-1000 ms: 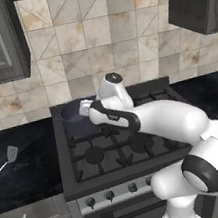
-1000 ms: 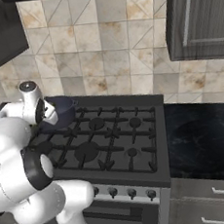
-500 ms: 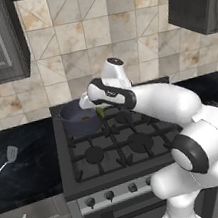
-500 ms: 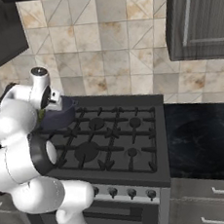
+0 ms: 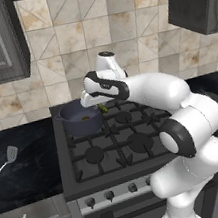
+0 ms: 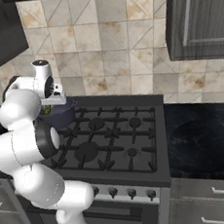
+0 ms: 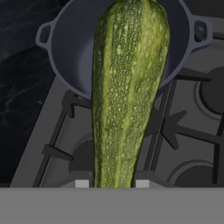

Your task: Put the avocado and squash in the pot. Retrieve the spatula and lightly stir the vegetables in the pot.

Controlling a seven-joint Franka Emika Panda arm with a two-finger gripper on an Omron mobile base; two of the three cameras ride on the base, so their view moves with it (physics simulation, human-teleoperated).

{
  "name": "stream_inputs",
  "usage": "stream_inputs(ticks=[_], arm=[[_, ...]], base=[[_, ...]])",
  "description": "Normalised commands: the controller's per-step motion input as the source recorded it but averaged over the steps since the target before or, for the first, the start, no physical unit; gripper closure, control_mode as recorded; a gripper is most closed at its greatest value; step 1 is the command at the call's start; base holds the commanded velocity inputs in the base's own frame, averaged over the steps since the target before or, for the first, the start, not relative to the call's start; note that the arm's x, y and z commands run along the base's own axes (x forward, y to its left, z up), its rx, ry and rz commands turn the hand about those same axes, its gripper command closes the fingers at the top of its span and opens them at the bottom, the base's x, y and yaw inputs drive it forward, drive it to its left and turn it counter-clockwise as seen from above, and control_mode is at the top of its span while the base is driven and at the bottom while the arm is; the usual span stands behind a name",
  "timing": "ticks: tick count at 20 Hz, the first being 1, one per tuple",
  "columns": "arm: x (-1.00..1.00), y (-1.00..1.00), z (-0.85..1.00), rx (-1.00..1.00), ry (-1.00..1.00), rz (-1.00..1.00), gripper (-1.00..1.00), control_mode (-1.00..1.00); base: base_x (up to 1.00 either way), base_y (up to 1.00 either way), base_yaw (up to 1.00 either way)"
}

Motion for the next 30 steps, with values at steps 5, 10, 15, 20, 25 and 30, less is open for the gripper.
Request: stream_inputs(ticks=[5, 10, 15, 20, 25, 30], arm=[[0.12, 0.06, -0.28, -0.10, -0.02, 0.00, 1.00, -1.00], [0.32, 0.37, -0.17, -0.16, 0.00, 0.00, 1.00, -1.00], [0.60, 0.33, 0.00, -0.06, 0.00, 0.00, 1.00, -1.00], [0.44, 0.03, -0.01, 0.00, 0.03, 0.00, 1.00, -1.00], [0.23, 0.00, -0.41, 0.00, 0.05, 0.00, 1.00, -1.00], [0.00, 0.00, -0.33, 0.00, 0.08, 0.00, 1.00, -1.00]], base=[[0.00, 0.00, 0.00], [0.00, 0.00, 0.00], [0.00, 0.00, 0.00], [0.00, 0.00, 0.00], [0.00, 0.00, 0.00], [0.00, 0.00, 0.00]])
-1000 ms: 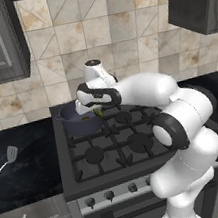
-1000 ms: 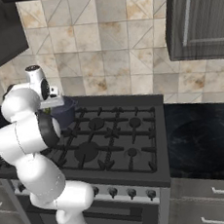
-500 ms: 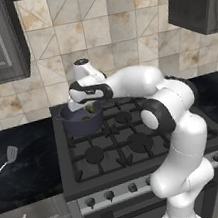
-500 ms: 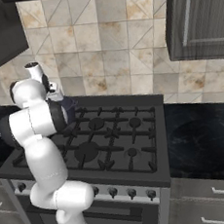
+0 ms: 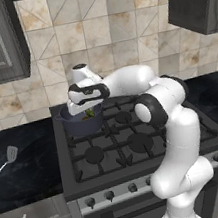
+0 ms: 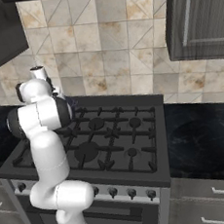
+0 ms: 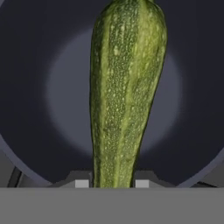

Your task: Put the avocado and squash in the pot. Retrieve the spatula and lightly stir the vegetables in the pot.

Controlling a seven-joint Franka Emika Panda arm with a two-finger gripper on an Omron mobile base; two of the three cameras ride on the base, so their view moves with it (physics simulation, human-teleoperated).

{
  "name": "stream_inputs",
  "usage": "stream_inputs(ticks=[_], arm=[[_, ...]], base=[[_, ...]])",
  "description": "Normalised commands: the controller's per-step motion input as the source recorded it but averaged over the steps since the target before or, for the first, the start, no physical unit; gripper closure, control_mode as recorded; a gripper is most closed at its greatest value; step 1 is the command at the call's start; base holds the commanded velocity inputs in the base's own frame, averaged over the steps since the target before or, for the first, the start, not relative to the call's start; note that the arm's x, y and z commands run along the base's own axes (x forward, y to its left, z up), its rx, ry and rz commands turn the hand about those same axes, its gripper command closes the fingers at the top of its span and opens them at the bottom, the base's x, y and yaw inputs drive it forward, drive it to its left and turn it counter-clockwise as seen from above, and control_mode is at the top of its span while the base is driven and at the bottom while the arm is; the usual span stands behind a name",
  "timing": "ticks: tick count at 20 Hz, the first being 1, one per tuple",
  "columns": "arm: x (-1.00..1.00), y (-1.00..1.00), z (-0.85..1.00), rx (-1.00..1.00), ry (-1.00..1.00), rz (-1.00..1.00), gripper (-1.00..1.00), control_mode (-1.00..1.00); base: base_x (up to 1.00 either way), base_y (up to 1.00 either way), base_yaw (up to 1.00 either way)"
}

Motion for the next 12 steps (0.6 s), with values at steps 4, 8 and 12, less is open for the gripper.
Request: stream_inputs(ticks=[4, 8, 12], arm=[[0.00, 0.00, -0.01, 0.00, 0.01, 0.00, 1.00, -1.00], [0.00, 0.00, 0.00, 0.00, 0.01, 0.00, -1.00, -1.00], [0.00, 0.00, 0.00, 0.00, 0.00, 0.00, -1.00, -1.00]], base=[[0.00, 0.00, 0.00], [0.00, 0.00, 0.00], [0.00, 0.00, 0.00]])
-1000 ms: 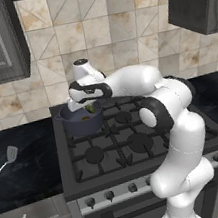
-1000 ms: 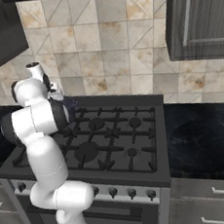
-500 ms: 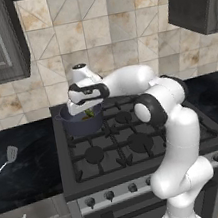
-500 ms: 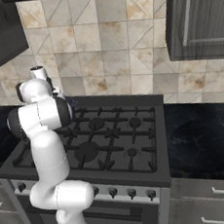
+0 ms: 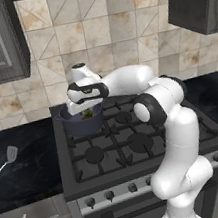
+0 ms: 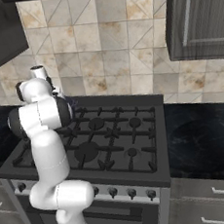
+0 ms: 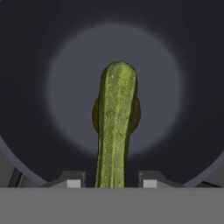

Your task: Put the avocado and squash in the pot. Retrieve the spatula and lightly stir the vegetables in the pot.

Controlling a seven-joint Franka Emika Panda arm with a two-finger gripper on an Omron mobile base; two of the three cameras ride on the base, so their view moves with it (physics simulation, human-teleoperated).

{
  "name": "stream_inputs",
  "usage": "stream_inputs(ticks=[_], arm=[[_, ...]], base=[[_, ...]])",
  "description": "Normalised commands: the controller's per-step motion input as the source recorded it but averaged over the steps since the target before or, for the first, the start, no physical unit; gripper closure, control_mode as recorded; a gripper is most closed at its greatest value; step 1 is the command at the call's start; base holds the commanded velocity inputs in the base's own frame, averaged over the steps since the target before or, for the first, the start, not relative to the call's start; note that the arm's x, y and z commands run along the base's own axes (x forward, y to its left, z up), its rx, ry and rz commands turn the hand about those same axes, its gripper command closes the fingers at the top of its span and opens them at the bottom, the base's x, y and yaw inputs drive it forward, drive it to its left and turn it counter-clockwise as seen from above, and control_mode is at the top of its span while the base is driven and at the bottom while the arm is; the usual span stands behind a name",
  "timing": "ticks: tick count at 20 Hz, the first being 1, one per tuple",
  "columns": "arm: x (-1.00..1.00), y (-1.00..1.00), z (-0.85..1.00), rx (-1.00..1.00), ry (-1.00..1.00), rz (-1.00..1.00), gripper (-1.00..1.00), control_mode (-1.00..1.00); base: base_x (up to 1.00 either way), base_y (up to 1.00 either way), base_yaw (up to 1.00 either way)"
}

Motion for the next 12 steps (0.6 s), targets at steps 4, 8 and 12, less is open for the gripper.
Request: stream_inputs(ticks=[4, 8, 12], arm=[[0.00, 0.00, 0.00, 0.00, 0.00, 0.00, -1.00, -1.00], [0.00, 0.00, 0.01, 0.00, 0.00, 0.00, -1.00, -1.00], [-0.23, 0.02, 0.37, 0.00, -0.05, 0.00, -1.00, -1.00]], base=[[0.00, 0.00, 0.00], [0.00, 0.00, 0.00], [0.00, 0.00, 0.00]])
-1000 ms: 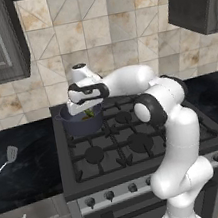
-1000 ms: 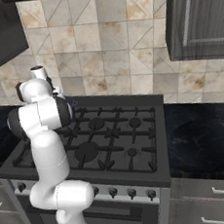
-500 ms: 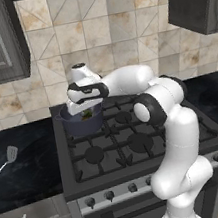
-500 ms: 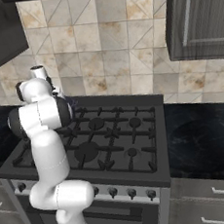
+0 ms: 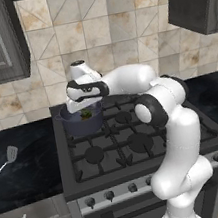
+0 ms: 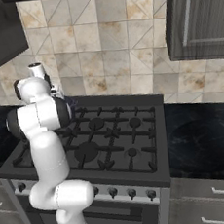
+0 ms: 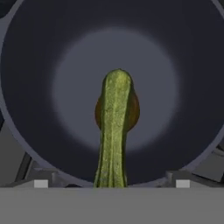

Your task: Put the avocado and squash in the pot. Retrieve the spatula and lightly stir the vegetables in the pot.

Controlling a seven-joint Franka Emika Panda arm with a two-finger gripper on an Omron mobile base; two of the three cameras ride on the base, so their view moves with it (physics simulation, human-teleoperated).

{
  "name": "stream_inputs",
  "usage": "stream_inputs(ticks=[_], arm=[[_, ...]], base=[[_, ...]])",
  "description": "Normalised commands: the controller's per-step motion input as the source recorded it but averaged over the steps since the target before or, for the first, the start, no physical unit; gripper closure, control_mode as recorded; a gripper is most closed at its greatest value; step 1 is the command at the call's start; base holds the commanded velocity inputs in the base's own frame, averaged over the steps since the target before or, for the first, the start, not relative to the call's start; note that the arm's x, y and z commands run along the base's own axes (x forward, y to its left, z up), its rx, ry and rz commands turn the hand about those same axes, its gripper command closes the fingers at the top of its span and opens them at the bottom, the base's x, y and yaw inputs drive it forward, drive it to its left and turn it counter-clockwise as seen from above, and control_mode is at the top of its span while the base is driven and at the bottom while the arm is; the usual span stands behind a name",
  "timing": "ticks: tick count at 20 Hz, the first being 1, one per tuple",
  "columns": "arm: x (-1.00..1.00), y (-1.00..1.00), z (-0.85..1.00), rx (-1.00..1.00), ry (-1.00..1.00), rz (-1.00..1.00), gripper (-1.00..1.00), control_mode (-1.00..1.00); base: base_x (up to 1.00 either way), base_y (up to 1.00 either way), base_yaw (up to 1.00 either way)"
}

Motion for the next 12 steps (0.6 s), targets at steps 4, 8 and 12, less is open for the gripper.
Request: stream_inputs(ticks=[4, 8, 12], arm=[[-0.91, 0.17, 0.32, 0.00, -0.11, 0.05, -1.00, -1.00], [-1.00, 0.30, 0.02, 0.00, -0.06, 0.07, -1.00, -1.00], [-1.00, 0.02, 0.00, 0.04, -0.14, 0.01, -1.00, -1.00]], base=[[0.00, 0.00, 0.00], [0.00, 0.00, 0.00], [0.00, 0.00, 0.00]])
